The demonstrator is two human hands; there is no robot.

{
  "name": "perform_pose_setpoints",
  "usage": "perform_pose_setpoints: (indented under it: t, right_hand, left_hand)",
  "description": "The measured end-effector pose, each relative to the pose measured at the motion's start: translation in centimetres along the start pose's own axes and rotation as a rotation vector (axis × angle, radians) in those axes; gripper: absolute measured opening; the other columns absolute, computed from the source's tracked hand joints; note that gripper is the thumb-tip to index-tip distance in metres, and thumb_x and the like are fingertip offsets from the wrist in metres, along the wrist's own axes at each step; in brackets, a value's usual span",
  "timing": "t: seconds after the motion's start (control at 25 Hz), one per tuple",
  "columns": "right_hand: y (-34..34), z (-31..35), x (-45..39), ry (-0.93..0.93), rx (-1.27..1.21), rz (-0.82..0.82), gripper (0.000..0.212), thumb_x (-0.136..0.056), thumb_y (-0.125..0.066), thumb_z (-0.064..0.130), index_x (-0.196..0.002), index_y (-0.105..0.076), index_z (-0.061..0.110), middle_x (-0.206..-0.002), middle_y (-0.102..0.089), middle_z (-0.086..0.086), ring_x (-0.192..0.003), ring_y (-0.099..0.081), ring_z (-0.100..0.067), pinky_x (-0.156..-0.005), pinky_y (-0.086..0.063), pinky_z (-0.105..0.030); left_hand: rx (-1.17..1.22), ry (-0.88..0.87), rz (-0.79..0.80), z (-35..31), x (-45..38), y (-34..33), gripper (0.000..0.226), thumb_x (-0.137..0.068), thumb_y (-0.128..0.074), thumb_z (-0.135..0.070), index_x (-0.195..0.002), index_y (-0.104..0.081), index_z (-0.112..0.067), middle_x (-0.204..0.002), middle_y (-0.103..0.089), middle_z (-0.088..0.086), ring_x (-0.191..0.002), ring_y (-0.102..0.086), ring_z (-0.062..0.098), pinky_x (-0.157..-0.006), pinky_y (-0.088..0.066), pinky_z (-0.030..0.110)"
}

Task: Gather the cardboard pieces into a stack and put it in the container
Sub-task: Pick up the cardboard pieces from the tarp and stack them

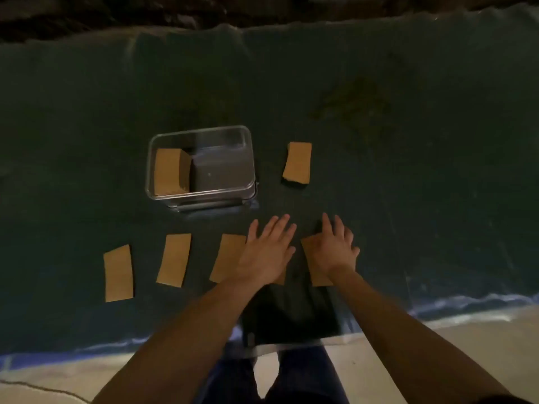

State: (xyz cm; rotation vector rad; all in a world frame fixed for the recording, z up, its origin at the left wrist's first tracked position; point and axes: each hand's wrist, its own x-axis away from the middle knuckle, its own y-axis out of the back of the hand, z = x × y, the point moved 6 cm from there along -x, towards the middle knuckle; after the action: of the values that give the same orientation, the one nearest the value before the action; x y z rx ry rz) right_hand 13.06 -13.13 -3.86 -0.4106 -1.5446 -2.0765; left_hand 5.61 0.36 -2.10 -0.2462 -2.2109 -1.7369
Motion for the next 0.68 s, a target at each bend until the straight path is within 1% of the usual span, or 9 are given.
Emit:
perform_pose_setpoints:
  t: [0.04, 0.12, 0.2, 0.28, 0.36, 0.44, 0.56, 0.68]
  right_hand:
    - [-0.7, 0.0, 0.0, -0.004, 0.062, 0.029, 0.069, -0.099, -0.042, 0.041, -0.158, -0.009, 0.028, -0.167, -0.004, -0.003, -0.149, -0.010, -0.035, -0.111, -0.023, -0.063]
    - [-1.8, -0.3, -0.3, 0.004, 0.179, 0.034, 0.069, -0.099, -0.041, 0.045, -0.157, -0.010, 0.028, -0.167, -0.003, -0.005, -0.148, -0.011, -0.037, -0.109, -0.026, -0.062]
    - [-2.4, -0.6, -0.1, 0.025, 0.240, -0.004, 0.066, -0.099, -0.039, 0.048, -0.157, -0.012, 0.028, -0.166, -0.005, -0.006, -0.146, -0.015, -0.038, -0.108, -0.029, -0.060]
    - [-2.5, -0.9, -0.2, 0.049, 0.274, -0.052, 0.061, -0.101, -0.036, 0.047, -0.156, -0.018, 0.028, -0.166, -0.011, -0.007, -0.143, -0.022, -0.039, -0.107, -0.032, -0.056]
    - [-2.5, -0.8, -0.2, 0.085, 0.274, -0.088, 0.057, -0.102, -0.037, 0.044, -0.155, -0.024, 0.026, -0.164, -0.018, -0.008, -0.138, -0.029, -0.038, -0.105, -0.035, -0.052]
    - [-2.6, -0.8, 0.1, 0.101, 0.241, -0.104, 0.056, -0.101, -0.040, 0.044, -0.153, -0.029, 0.026, -0.161, -0.024, -0.007, -0.134, -0.034, -0.037, -0.103, -0.039, -0.050]
    - [-2.5, -0.7, 1.1, 0.096, 0.187, -0.096, 0.063, -0.094, -0.051, 0.051, -0.150, -0.033, 0.026, -0.154, -0.030, -0.006, -0.129, -0.038, -0.034, -0.101, -0.043, -0.048]
    - [-3.0, -0.6, 1.9, 0.095, 0.147, -0.045, 0.070, -0.089, -0.062, 0.046, -0.150, -0.031, 0.028, -0.150, -0.029, -0.005, -0.129, -0.037, -0.033, -0.100, -0.045, -0.047]
  left_hand:
    - [-0.034, -0.007, 0.026, -0.2, -0.4, -0.8, 0.057, -0.104, -0.023, -0.044, -0.156, -0.012, -0.025, -0.167, 0.000, -0.001, -0.153, -0.003, 0.019, -0.120, -0.003, 0.056]
    - [-0.048, -0.020, 0.072, -0.3, -1.2, -2.6, 0.057, -0.103, -0.024, -0.046, -0.156, -0.013, -0.026, -0.167, 0.000, -0.002, -0.153, -0.004, 0.019, -0.120, -0.004, 0.057]
    - [-0.061, -0.037, 0.109, -0.4, -1.3, -3.9, 0.058, -0.103, -0.025, -0.047, -0.156, -0.014, -0.026, -0.167, 0.000, -0.001, -0.153, -0.002, 0.020, -0.120, -0.005, 0.057]
    - [-0.094, -0.059, 0.100, -0.3, -1.3, -4.5, 0.060, -0.102, -0.029, -0.047, -0.156, -0.013, -0.024, -0.167, 0.001, 0.001, -0.153, 0.000, 0.023, -0.120, -0.007, 0.057]
    - [-0.115, -0.062, 0.067, -0.2, -0.9, -4.5, 0.064, -0.100, -0.035, -0.047, -0.156, -0.014, -0.024, -0.167, 0.000, 0.005, -0.153, 0.000, 0.027, -0.120, -0.009, 0.057]
    - [-0.105, -0.030, 0.037, 0.3, -0.3, -4.3, 0.068, -0.097, -0.041, -0.050, -0.155, -0.016, -0.025, -0.166, -0.004, 0.010, -0.152, -0.005, 0.032, -0.120, -0.011, 0.055]
    - [-0.080, 0.015, 0.010, 1.2, 0.3, -3.9, 0.072, -0.094, -0.046, -0.055, -0.154, -0.018, -0.027, -0.165, -0.008, 0.012, -0.149, -0.015, 0.035, -0.118, -0.018, 0.052]
    - [-0.066, 0.020, 0.028, 1.4, 0.4, -3.8, 0.075, -0.093, -0.050, -0.054, -0.155, -0.017, -0.027, -0.165, -0.006, 0.010, -0.148, -0.018, 0.034, -0.114, -0.024, 0.047]
